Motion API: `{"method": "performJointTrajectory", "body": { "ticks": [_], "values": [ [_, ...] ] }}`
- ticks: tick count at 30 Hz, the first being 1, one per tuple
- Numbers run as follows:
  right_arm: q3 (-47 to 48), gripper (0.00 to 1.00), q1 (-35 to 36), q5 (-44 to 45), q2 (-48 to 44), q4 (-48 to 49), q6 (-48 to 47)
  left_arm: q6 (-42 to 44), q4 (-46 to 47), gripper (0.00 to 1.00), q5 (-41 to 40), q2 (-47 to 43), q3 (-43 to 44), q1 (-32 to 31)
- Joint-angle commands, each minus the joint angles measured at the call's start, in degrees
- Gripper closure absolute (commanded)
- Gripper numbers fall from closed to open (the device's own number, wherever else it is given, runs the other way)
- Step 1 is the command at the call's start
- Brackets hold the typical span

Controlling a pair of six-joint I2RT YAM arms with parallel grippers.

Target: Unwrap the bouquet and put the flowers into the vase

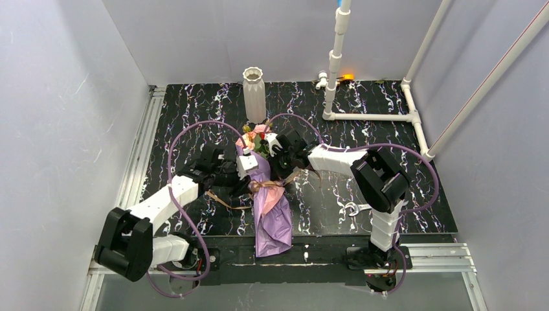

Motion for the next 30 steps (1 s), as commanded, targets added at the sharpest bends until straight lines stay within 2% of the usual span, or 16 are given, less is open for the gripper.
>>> {"method": "performJointTrajectory", "body": {
  "ticks": [1,4,7,14,20,25,27,30],
  "values": [
    [-1.39,0.99,-0.7,1.89,-1.15,-2.78,-0.14,-3.41,0.64,0.58,0.02,2.71,3.32,-0.28],
    [-1.3,0.99,-0.89,1.85,-1.31,-2.83,-0.14,-8.62,4.33,0.57,-6.64,2.48,2.44,0.82],
    [-1.3,0.99,-0.94,1.77,-1.37,-2.78,-0.01,-12.73,6.32,0.59,-9.61,1.3,1.7,3.38],
    [-1.52,0.99,-1.03,1.27,-1.4,-2.39,0.43,-13.22,6.62,0.64,-2.89,-2.39,-0.04,3.44],
    [-1.48,0.99,-1.03,1.16,-1.28,-2.26,0.65,-12.55,6.08,0.57,-3.35,2.91,2.84,0.57],
    [-1.56,0.99,-1.03,1.41,-1.3,-2.08,0.74,-12.31,6.85,0.57,-5.58,8.04,5.15,-1.19],
    [-1.65,0.99,-1.03,1.61,-1.38,-2.08,0.66,-12.17,7.25,0.59,-6.66,9.29,5.9,-1.59],
    [-1.82,0.99,-1.05,1.79,-1.39,-2.17,0.49,-14.83,7.75,0.72,-9.68,9.91,6.99,-1.61]
  ]
}}
